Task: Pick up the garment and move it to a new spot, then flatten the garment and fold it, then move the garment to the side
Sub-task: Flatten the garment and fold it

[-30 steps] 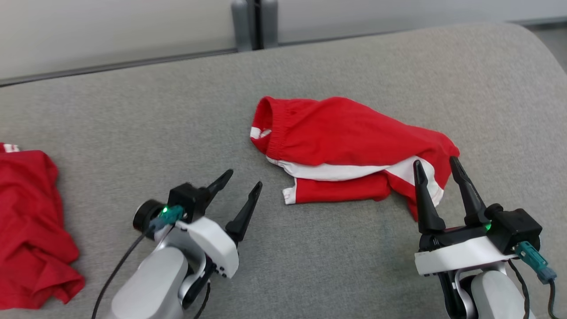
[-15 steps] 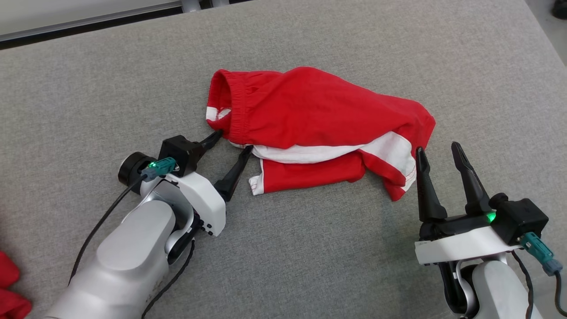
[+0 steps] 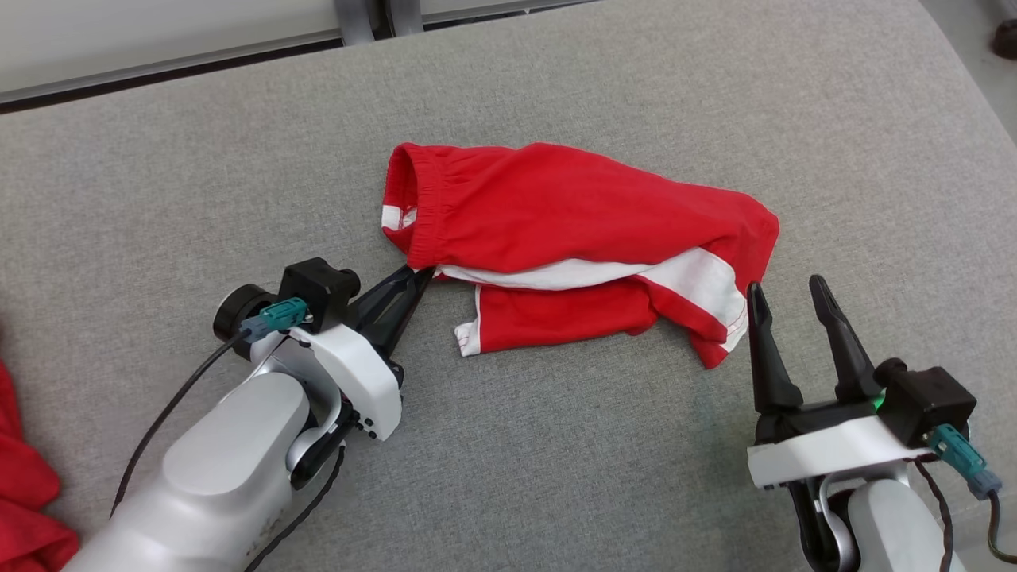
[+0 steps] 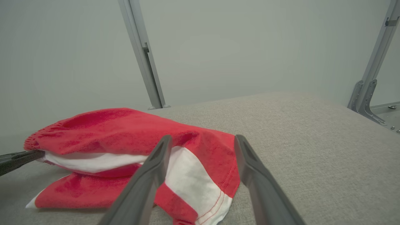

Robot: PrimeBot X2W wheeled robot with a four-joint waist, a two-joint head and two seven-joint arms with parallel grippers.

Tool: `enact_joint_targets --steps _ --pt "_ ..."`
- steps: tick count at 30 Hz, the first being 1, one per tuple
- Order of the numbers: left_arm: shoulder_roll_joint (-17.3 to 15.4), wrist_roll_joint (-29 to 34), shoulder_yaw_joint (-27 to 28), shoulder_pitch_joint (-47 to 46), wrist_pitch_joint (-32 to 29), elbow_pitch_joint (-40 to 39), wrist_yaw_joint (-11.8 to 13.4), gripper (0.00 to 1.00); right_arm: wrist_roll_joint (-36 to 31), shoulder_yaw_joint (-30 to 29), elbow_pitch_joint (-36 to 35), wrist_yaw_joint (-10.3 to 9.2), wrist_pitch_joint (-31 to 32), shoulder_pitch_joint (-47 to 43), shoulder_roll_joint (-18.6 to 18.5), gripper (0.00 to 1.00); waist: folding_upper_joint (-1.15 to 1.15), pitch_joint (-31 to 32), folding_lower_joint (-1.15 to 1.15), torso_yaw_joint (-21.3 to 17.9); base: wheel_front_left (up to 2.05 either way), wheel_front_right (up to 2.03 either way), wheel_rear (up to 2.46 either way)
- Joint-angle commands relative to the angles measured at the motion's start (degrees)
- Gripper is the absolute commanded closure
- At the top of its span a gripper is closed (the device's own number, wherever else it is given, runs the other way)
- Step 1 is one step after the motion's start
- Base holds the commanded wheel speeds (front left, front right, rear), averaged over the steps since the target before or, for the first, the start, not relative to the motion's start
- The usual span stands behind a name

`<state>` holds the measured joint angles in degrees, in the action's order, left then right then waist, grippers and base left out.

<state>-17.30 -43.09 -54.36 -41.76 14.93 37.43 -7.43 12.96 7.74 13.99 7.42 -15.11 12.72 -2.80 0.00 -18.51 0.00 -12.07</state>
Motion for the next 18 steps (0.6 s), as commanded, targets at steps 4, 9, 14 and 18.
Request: enact_joint_targets --steps 4,9,14,18 --pt "-1.5 0.2 2.7 2.0 0.3 -2.9 -0.1 1.0 1.0 -1.6 3.5 0.13 -0.1 -2.1 -0.1 0.0 0.0 1.9 0.0 0.6 0.0 0.0 0.0" --pt "-1.5 1.7 3.8 3.8 0.3 -4.8 -0.1 1.0 4.8 -2.2 8.6 0.13 -0.1 -1.8 -0.2 0.0 0.0 2.9 0.0 1.1 0.0 0.0 0.0" --pt "-0.8 2.8 3.9 4.5 0.3 -5.5 -0.1 1.0 9.1 -1.5 13.9 0.13 -0.1 0.6 -0.2 0.0 0.0 2.7 0.0 1.7 0.0 0.0 0.0" --pt "-0.4 3.6 4.0 3.9 0.3 -6.1 -0.1 1.0 11.4 -1.4 17.9 0.13 -0.1 3.1 -0.2 0.0 0.0 1.7 0.0 2.6 0.0 0.0 0.0"
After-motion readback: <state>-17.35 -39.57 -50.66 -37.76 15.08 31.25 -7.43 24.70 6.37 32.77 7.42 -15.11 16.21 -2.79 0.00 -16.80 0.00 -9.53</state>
